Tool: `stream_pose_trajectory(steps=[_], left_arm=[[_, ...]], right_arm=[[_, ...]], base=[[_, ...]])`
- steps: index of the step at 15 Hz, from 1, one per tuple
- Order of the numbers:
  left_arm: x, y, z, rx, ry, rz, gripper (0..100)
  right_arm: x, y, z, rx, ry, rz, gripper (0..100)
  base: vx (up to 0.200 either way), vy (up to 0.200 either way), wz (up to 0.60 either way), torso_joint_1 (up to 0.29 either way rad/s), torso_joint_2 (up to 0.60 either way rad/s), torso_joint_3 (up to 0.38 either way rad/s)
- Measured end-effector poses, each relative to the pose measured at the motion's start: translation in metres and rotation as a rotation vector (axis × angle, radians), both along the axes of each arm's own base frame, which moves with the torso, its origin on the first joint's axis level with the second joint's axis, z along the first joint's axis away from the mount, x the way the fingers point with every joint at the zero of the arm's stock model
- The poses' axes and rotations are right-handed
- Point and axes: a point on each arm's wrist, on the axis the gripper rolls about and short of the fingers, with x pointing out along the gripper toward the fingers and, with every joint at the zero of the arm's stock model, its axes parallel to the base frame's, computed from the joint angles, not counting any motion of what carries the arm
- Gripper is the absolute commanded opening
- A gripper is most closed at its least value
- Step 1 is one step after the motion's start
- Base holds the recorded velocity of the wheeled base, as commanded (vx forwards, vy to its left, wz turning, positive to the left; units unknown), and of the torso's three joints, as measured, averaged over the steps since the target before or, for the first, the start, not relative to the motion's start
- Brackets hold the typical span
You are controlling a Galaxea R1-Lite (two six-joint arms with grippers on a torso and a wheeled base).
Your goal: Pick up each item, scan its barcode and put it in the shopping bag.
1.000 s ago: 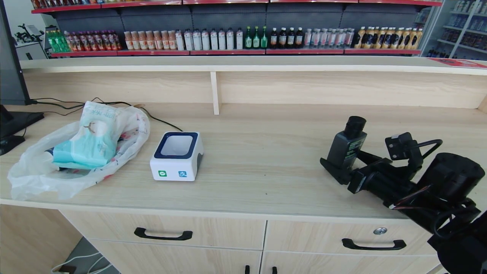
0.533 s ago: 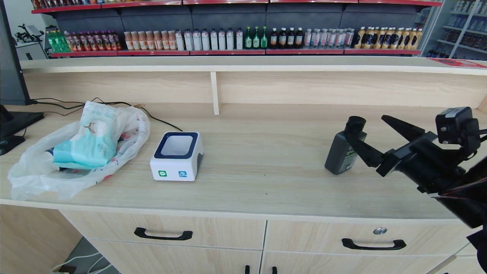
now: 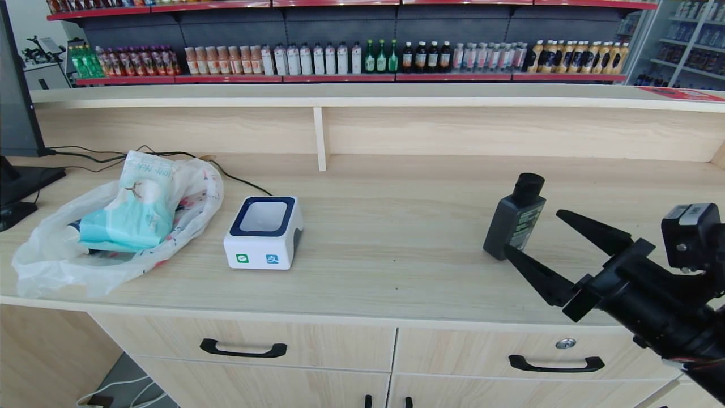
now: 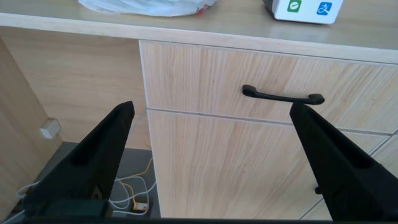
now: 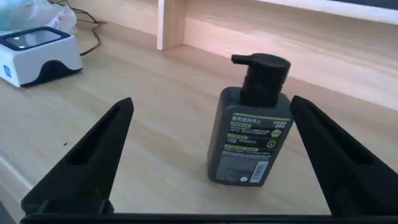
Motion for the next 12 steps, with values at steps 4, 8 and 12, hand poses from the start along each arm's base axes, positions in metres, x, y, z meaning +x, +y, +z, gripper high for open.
stream_pose_trajectory(steps=[4, 8, 12], left_arm=[[0.0, 0.0, 0.0, 0.0, 0.0, 0.0, 100], [0.0, 0.0, 0.0, 0.0, 0.0, -0.001, 100], [0.0, 0.0, 0.0, 0.0, 0.0, 0.0, 100]], right_arm=[[0.006, 0.012, -0.009, 0.028, 0.068, 0.042, 100], [0.025, 0.023, -0.016, 0.018, 0.089, 0.046, 100], [0.034, 0.025, -0.02, 0.016, 0.101, 0.036, 100]], base=[[0.0, 0.0, 0.0, 0.0, 0.0, 0.0], [0.0, 0.0, 0.0, 0.0, 0.0, 0.0], [0.0, 0.0, 0.0, 0.0, 0.0, 0.0]])
